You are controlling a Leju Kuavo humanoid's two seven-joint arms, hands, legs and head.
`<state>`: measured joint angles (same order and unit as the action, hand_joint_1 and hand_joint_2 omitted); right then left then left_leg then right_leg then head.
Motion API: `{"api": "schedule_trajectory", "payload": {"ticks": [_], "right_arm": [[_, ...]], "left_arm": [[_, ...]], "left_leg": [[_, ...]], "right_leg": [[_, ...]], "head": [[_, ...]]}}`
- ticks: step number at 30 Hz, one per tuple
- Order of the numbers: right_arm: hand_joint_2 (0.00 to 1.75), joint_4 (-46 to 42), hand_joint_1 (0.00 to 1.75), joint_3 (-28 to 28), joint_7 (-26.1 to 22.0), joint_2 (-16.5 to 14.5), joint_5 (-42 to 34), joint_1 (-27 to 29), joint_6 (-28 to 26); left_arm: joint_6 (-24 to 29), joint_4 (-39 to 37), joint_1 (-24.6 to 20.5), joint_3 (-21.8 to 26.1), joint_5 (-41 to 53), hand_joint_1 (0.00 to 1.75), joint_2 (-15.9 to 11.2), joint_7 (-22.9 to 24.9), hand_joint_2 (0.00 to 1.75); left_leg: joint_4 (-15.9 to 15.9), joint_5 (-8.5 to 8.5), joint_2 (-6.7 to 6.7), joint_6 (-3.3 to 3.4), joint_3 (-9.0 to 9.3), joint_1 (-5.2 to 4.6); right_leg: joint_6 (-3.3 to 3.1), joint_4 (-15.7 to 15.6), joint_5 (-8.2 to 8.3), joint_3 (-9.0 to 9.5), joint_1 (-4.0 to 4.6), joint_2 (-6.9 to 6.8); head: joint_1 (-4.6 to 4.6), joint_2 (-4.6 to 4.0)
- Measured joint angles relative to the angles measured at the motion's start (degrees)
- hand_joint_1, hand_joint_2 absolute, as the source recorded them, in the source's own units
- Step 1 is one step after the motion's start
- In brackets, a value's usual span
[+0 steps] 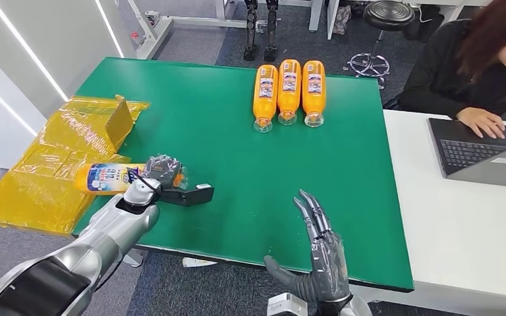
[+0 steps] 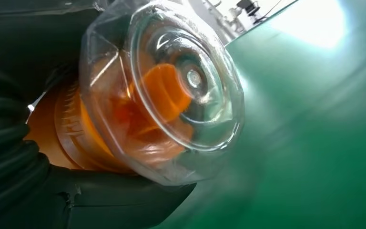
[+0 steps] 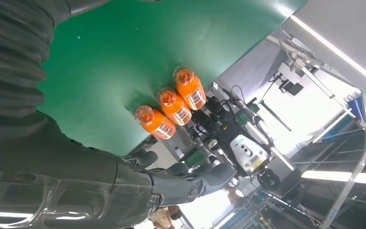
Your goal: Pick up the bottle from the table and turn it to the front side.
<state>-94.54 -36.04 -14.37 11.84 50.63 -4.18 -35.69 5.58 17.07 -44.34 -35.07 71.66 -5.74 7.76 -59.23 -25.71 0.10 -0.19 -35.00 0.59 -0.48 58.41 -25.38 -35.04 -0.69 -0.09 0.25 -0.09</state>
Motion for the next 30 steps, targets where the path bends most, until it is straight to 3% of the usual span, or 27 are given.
{"api": "schedule_trajectory", "payload": {"ticks": [2, 3, 6, 7, 23, 27, 30], "right_arm": [[1.75, 0.23, 0.0, 0.0, -0.02, -0.27, 0.14, -0.14, 0.42], [1.75, 0.32, 0.0, 0.0, 0.05, -0.39, 0.27, -0.21, 0.62], [1.75, 0.44, 0.0, 0.0, 0.52, -0.76, 1.09, -0.27, 1.24], [1.75, 0.46, 0.0, 0.0, 0.68, -0.9, 1.45, -0.27, 1.41], [1.75, 0.62, 0.0, 0.18, 1.79, -2.75, 4.02, -0.42, 3.27], [1.75, 0.62, 0.0, 0.55, 1.78, -2.8, 4.16, -0.1, 3.33], [1.75, 0.41, 0.0, 1.08, 2.17, -3.0, 4.89, 0.65, 3.53]], "left_arm": [[-0.82, -0.39, -0.3, -0.08, 0.41, 1.75, -0.43, 0.63, 1.75], [-1.23, -0.57, -0.43, -0.09, 0.53, 1.56, -0.62, 0.87, 1.75], [-2.09, -1.07, -0.75, -0.09, 0.77, 0.25, -1.09, 1.35, 1.75], [-2.28, -1.2, -0.82, -0.09, 0.86, 0.0, -1.2, 1.48, 1.75], [-1.34, -1.73, -2.09, -0.18, 2.46, 0.0, -0.83, 0.18, 1.75], [4.16, -1.73, -2.69, -0.18, 1.79, 0.0, 0.07, -1.37, 1.75], [12.72, -1.28, -3.02, -0.13, 1.56, 0.0, 0.97, -2.85, 1.75]], "left_leg": [[0.0, 0.0, -0.01, 0.0, 0.0, 0.01], [0.0, 0.0, -0.01, 0.0, 0.0, 0.02], [0.0, 0.0, -0.01, -0.01, 0.0, 0.02], [0.0, 0.0, -0.01, -0.01, 0.0, 0.02], [0.0, 0.01, -0.02, -0.01, 0.02, 0.02], [-0.01, 0.01, -0.02, -0.01, 0.01, 0.02], [-0.01, 0.01, -0.03, -0.01, 0.0, 0.01]], "right_leg": [[0.0, 0.01, 0.0, 0.0, 0.0, 0.0], [0.0, 0.01, 0.0, 0.0, 0.01, 0.0], [0.0, 0.02, 0.0, 0.0, 0.02, -0.01], [0.0, 0.02, 0.0, 0.0, 0.02, -0.01], [0.0, 0.01, 0.0, 0.0, 0.01, -0.01], [0.0, 0.01, 0.0, -0.01, 0.01, -0.01], [0.0, 0.0, 0.0, -0.01, 0.01, -0.02]], "head": [[0.0, 0.0], [0.0, 0.0], [0.01, 0.0], [0.0, 0.0], [0.01, 0.0], [0.01, 0.0], [0.01, 0.0]]}}
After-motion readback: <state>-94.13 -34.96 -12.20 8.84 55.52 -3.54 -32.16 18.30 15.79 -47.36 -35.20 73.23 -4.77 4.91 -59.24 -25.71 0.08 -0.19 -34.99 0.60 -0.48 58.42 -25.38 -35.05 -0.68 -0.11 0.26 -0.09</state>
